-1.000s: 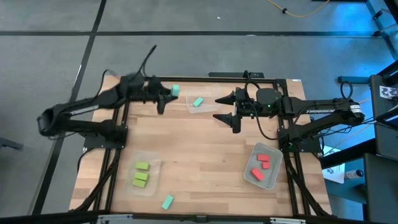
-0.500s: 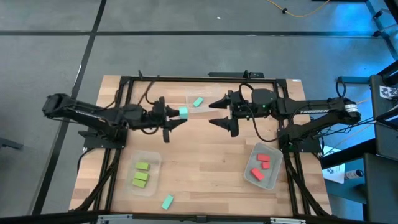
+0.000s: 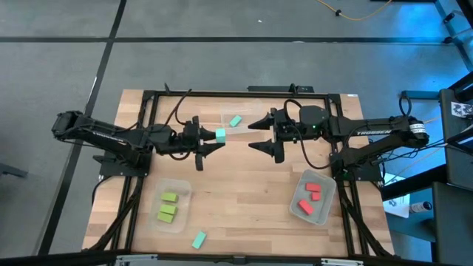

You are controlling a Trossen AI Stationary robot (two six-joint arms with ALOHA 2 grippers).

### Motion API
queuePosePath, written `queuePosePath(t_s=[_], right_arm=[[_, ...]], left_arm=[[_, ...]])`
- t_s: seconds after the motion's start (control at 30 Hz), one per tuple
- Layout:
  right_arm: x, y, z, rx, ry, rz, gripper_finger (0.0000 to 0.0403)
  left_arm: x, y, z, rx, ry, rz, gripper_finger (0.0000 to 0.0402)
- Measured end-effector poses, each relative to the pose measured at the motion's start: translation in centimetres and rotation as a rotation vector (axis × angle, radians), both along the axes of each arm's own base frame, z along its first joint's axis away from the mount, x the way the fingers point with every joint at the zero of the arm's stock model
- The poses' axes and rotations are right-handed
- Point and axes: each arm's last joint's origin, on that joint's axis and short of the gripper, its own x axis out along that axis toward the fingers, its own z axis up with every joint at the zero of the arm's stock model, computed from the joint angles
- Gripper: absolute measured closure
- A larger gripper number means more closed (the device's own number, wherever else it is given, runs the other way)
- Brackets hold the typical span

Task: Sort & place blocks by color
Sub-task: Put the top blue block into the top transparent bin

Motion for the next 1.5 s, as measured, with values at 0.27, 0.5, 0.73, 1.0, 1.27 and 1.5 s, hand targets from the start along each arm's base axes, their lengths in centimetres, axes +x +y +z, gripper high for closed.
queuePosePath(t_s=[0.27,0.5,0.73,1.0,1.27,1.5], right_arm=[[0.0,0.0,0.0,-0.005,0.000,0.001,0.0038],[0.0,0.0,0.0,0.000,0.000,0.000,0.0038],[0.0,0.0,0.0,0.001,0.000,0.000,0.0038],[0.3,0.1,-0.4,0.034,0.016,0.038,0.0038],[2.4,0.3,-2.2,0.089,0.058,0.083,0.0038],[3.4,0.3,-2.1,0.087,-0.035,0.110,0.0038]], left_arm=[[0.0,0.0,0.0,0.000,0.000,-0.003,0.0280],[0.0,-0.2,0.0,0.001,0.000,-0.048,0.0280],[0.0,-0.2,0.0,0.002,0.000,-0.056,0.0280],[1.2,0.0,-0.2,0.015,0.025,-0.086,0.0280],[4.8,0.5,0.1,0.061,0.061,-0.171,0.0280],[5.6,0.5,-0.3,0.059,0.081,-0.198,0.0280]])
